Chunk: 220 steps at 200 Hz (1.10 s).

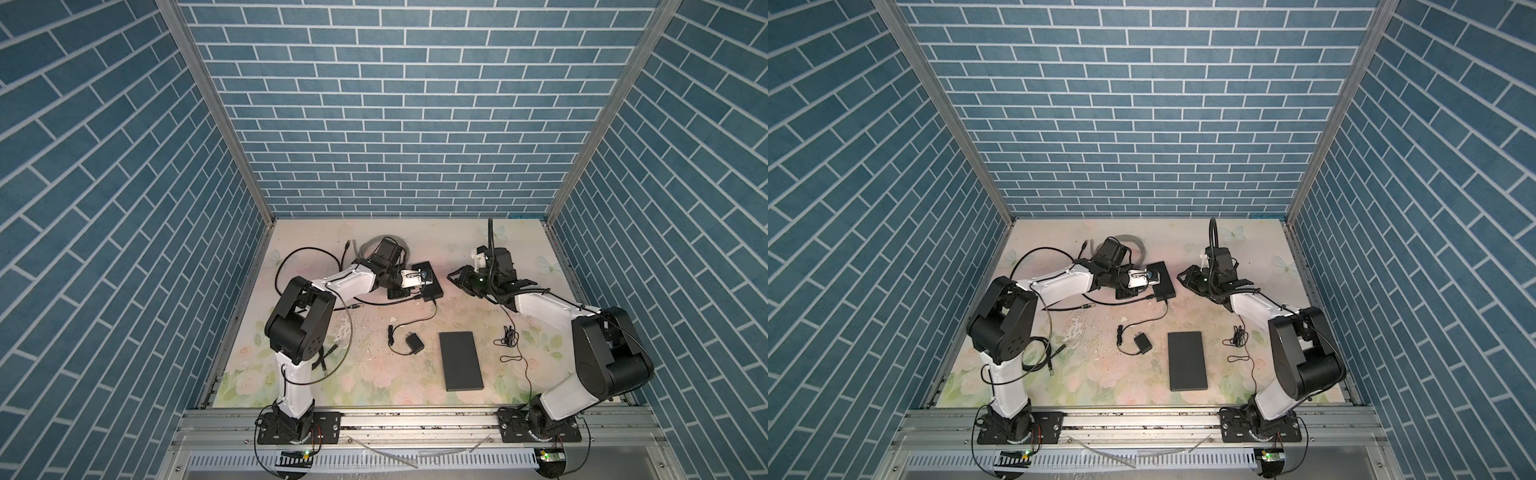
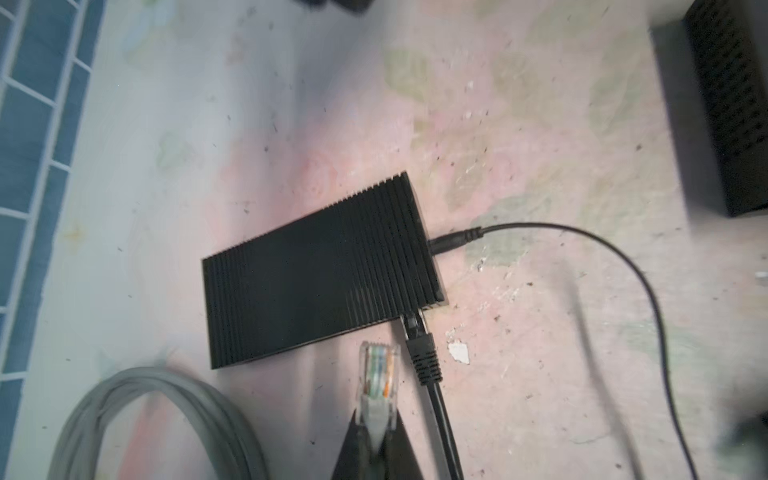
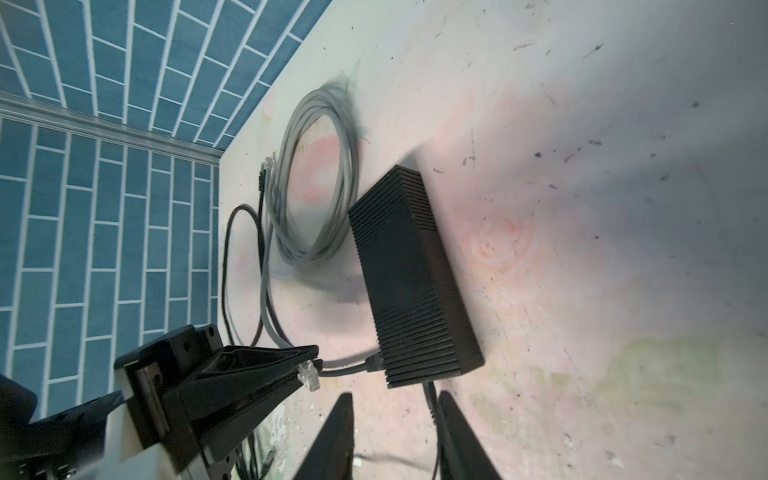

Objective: Insert the plug into the switch port

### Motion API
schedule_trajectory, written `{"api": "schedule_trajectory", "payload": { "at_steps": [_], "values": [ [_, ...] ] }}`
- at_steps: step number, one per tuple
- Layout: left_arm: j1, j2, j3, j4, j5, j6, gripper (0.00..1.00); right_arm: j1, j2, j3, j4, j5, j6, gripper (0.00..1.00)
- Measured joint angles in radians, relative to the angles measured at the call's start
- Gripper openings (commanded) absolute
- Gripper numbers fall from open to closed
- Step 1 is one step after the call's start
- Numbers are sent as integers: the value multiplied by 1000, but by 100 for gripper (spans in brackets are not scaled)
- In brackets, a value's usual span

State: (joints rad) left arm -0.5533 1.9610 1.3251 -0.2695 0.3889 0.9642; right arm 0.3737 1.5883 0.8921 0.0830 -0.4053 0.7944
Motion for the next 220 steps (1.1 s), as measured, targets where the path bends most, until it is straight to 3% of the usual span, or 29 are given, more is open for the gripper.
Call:
{"api": "schedule_trajectory", "payload": {
  "at_steps": [58, 123, 220],
  "values": [
    [-14, 123, 133, -166, -137, -47, 0, -1, 93, 52, 3, 24, -71, 36],
    [-19, 197, 297, -261, -187, -139, 0, -1, 207, 101, 47, 36, -89, 37],
    [-49, 232, 323, -305, -285, -238, 0, 2, 288, 147, 98, 43, -104, 38]
  ]
}}
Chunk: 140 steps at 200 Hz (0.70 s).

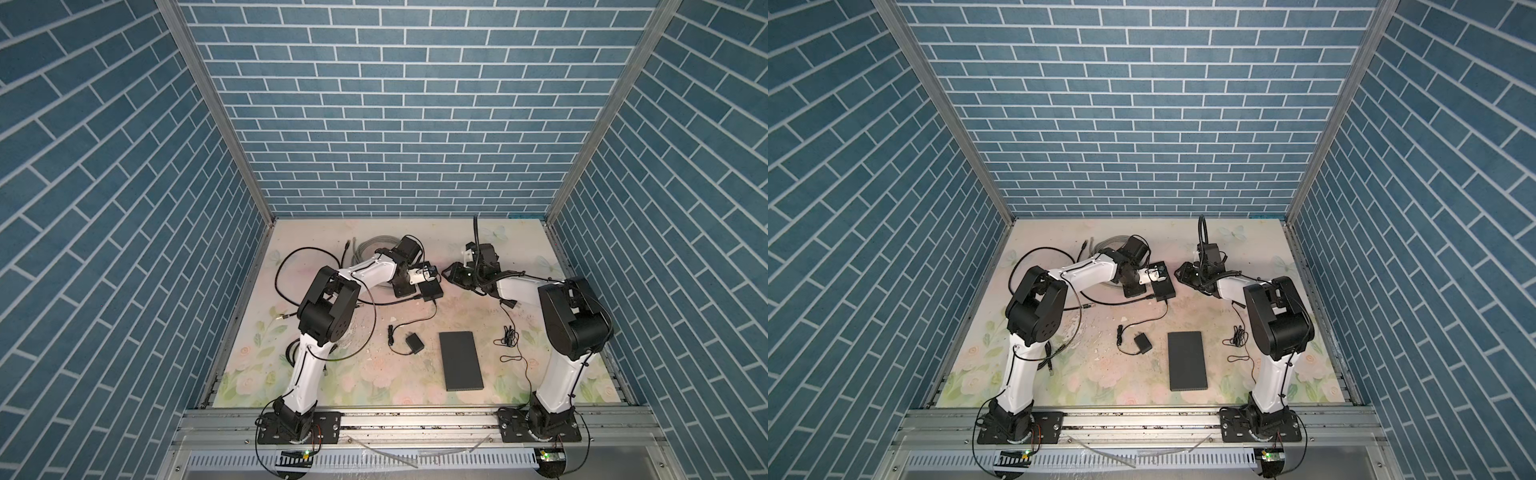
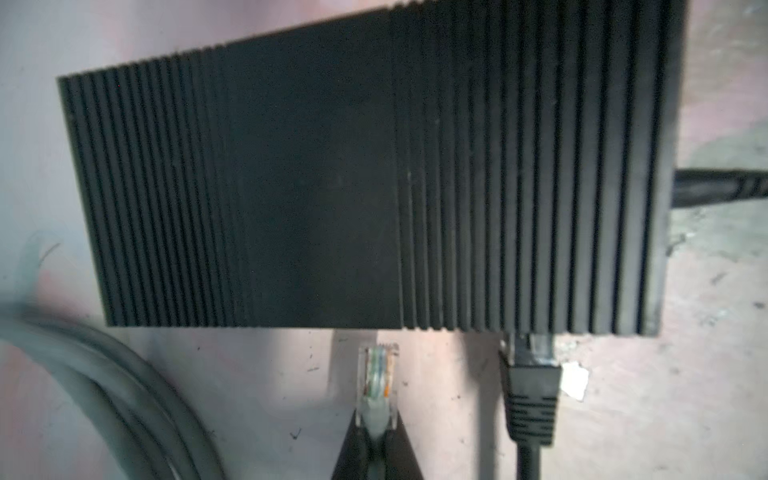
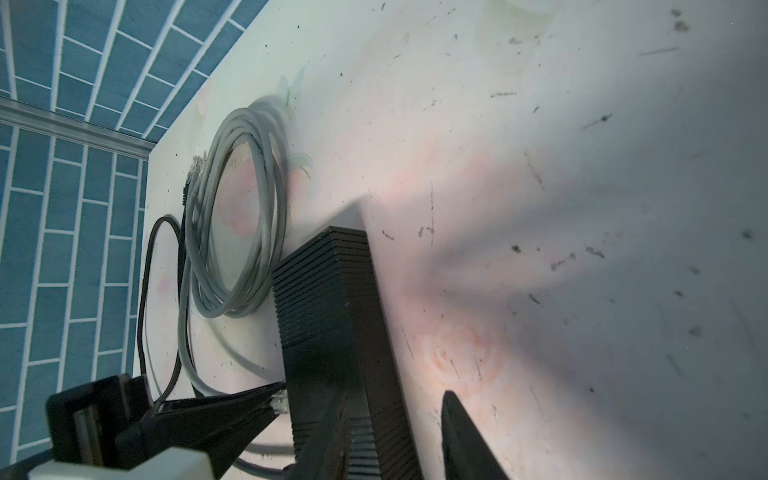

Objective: Insert the plug into the switch port

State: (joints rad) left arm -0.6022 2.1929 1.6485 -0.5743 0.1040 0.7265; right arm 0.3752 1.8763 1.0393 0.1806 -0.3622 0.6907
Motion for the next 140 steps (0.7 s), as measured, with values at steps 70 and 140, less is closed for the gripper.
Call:
{"api": "schedule_trajectory", "payload": {
  "at_steps": [70, 140],
  "values": [
    [-34, 28, 64, -14, -57, -97, 0, 2, 39, 0, 39, -44, 19, 38],
    [-47, 65, 109, -38, -78, -158, 0, 2, 43, 0, 80, -101, 64, 38]
  ]
}}
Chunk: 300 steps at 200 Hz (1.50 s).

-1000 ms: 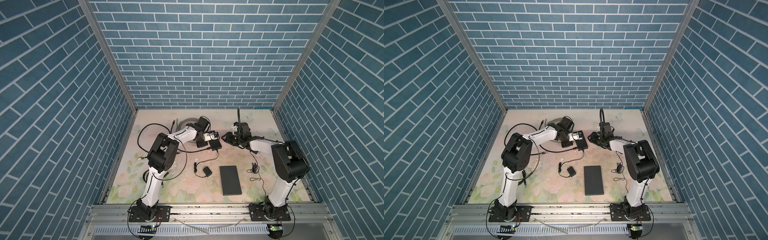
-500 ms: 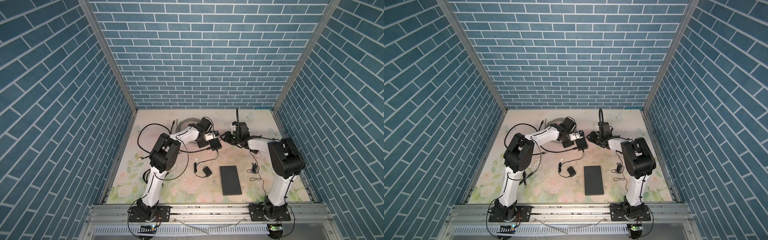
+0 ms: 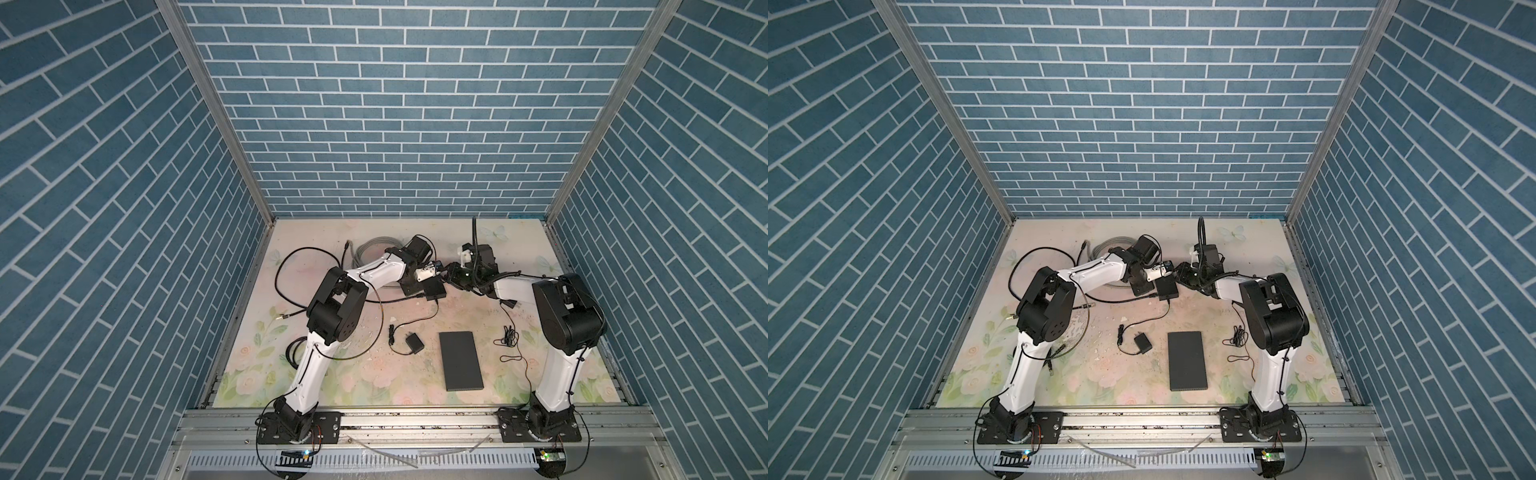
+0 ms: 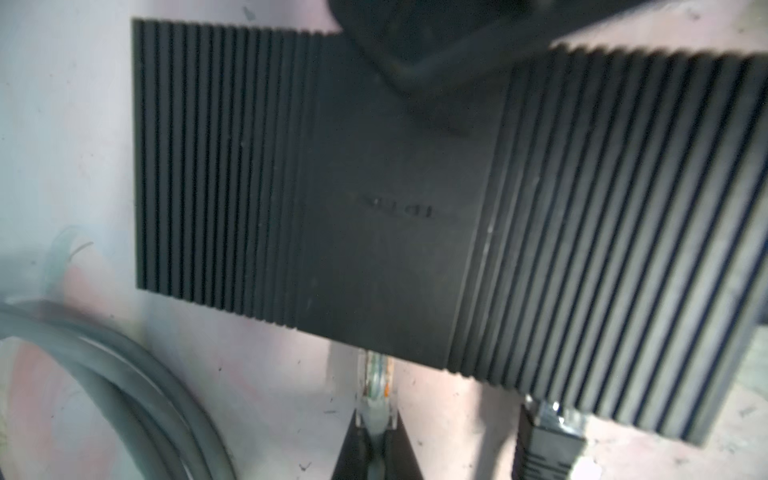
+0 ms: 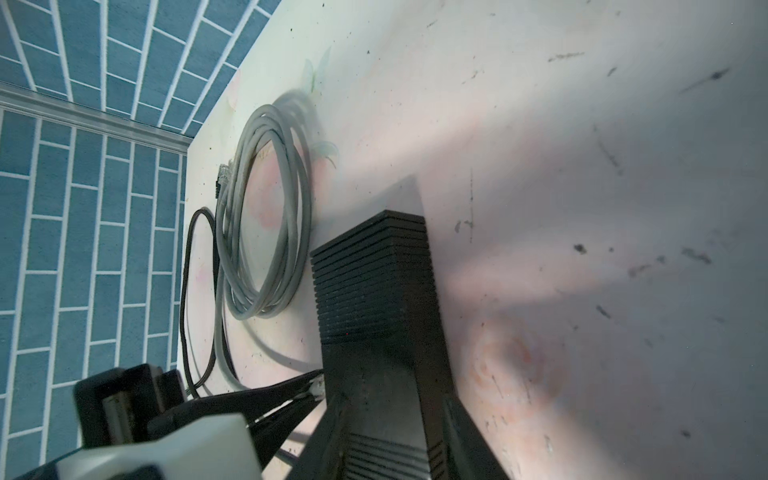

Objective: Insert the plug into the switch port

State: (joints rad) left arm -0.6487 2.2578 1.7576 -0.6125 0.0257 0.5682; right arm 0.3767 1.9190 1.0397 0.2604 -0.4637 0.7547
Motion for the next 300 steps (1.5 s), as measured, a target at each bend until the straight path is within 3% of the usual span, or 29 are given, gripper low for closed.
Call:
{"api": "schedule_trajectory", "payload": {
  "at_steps": [148, 300],
  "values": [
    [-3, 31, 78, -77, 71, -8, 0, -5, 43, 0, 82, -134, 46, 35],
    [4, 69, 134, -123, 119, 30, 0, -21, 54, 0, 95, -163, 51, 34]
  ]
}}
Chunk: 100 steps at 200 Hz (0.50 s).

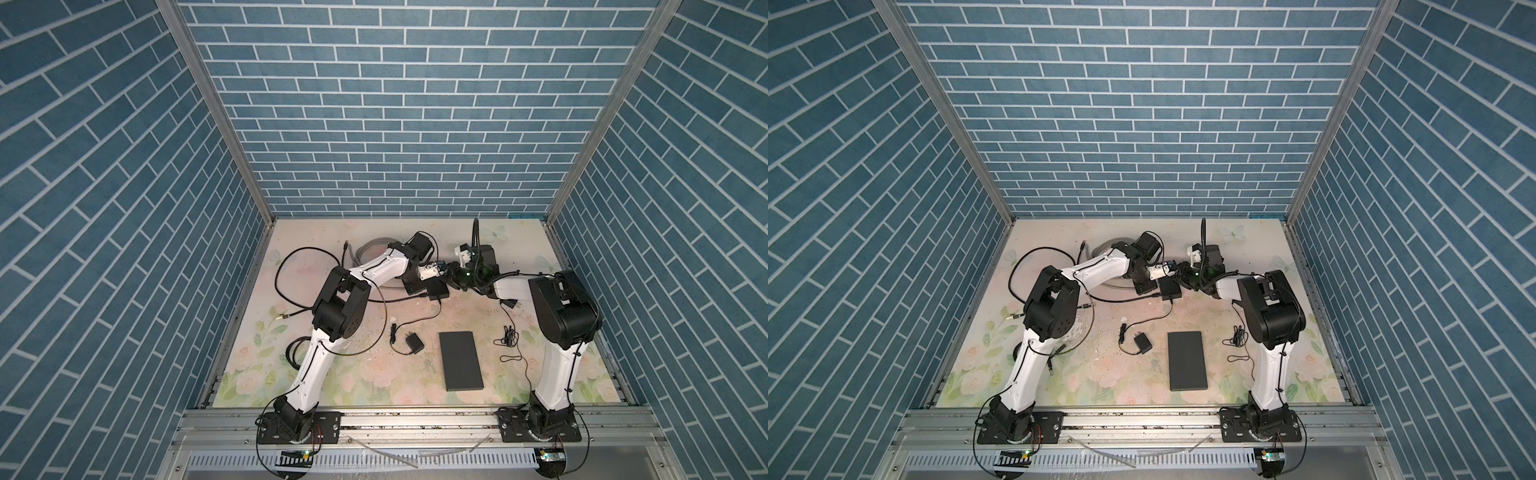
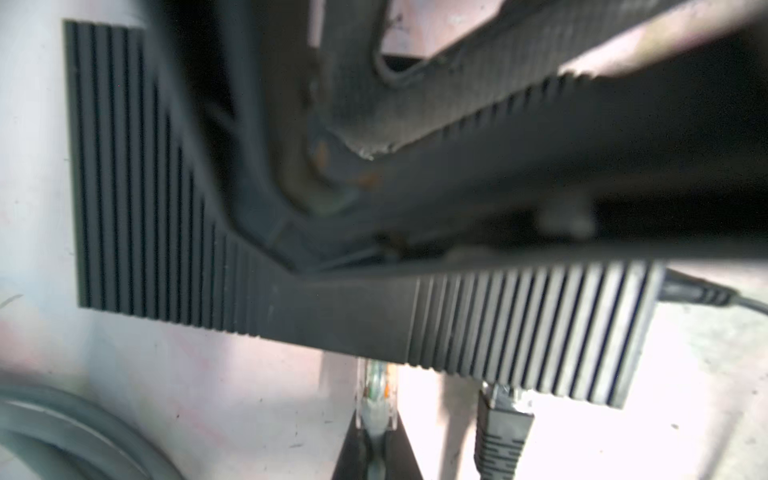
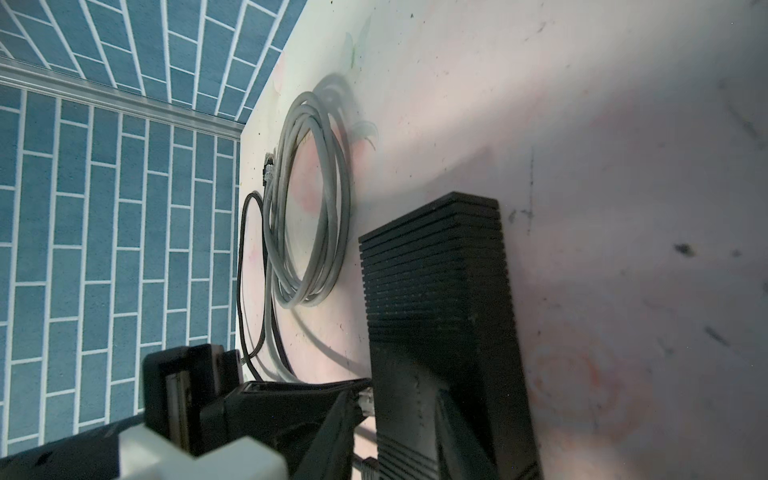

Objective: Insert the plug into the switch port

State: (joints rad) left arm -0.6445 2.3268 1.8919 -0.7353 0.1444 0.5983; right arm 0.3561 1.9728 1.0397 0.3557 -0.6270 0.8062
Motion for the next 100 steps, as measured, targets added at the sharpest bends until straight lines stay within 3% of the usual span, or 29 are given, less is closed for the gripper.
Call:
{"api": "schedule_trajectory", "payload": {
  "at_steps": [100],
  "values": [
    [1, -2, -15, 34, 11, -7, 0, -8, 4, 0, 9, -13, 1, 37]
  ]
}}
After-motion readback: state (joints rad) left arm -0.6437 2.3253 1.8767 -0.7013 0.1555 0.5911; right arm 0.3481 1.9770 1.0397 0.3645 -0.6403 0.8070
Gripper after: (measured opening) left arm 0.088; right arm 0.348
